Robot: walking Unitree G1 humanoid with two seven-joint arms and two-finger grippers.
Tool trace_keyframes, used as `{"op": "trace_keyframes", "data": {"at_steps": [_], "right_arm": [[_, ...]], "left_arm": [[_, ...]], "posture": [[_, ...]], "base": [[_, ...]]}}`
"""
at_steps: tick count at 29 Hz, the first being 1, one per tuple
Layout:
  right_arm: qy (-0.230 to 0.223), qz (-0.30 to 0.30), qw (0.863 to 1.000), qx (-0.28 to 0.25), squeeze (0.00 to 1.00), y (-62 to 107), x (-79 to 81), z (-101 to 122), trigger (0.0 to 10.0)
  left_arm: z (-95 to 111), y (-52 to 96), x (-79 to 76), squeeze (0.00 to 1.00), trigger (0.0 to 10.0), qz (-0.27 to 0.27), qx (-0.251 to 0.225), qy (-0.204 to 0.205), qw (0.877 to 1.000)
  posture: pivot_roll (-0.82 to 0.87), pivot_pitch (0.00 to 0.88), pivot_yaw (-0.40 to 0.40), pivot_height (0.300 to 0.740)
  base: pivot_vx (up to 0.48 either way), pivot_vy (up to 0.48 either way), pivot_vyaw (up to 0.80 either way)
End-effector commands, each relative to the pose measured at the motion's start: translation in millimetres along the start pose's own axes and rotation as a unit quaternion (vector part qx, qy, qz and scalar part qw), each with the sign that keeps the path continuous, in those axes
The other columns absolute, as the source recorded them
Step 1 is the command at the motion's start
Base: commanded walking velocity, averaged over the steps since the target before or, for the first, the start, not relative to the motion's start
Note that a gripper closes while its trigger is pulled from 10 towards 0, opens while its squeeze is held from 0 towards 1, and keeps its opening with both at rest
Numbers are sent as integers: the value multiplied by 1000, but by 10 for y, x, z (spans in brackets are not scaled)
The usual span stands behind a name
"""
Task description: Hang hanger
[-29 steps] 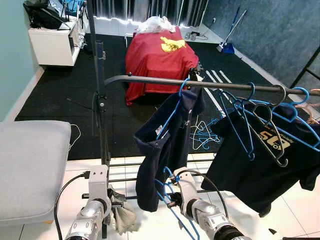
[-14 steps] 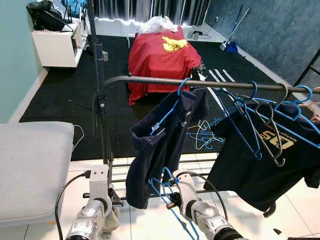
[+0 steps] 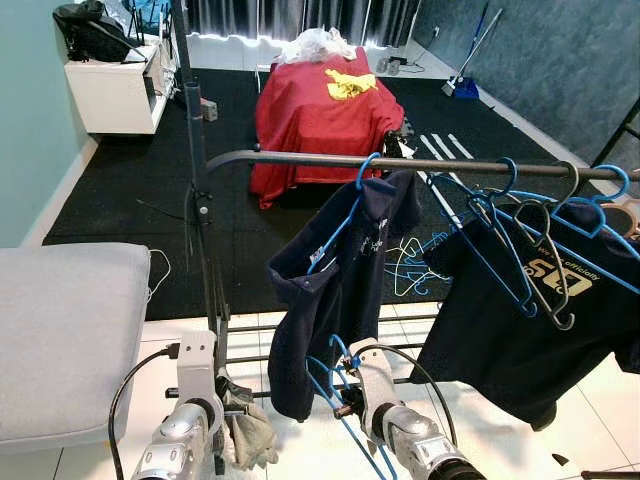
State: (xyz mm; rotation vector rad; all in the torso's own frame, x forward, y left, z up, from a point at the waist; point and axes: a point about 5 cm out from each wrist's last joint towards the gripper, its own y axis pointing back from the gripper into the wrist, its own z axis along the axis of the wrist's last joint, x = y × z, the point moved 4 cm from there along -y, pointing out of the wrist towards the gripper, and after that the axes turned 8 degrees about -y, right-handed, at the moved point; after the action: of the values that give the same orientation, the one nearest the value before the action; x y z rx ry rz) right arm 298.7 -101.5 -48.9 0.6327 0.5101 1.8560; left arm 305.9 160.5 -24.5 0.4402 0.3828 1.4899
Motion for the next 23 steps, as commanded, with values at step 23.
{"op": "trace_keyframes", "data": {"at_steps": [23], "right_arm": [[-35,-10,999,-14,0,10,-49,53,10000]], "left_arm": [[16,14,-61,0,10000,-5,-3,15,1000]], "posture": [[29,67,-80,740]], "base": [[0,0,0]]}}
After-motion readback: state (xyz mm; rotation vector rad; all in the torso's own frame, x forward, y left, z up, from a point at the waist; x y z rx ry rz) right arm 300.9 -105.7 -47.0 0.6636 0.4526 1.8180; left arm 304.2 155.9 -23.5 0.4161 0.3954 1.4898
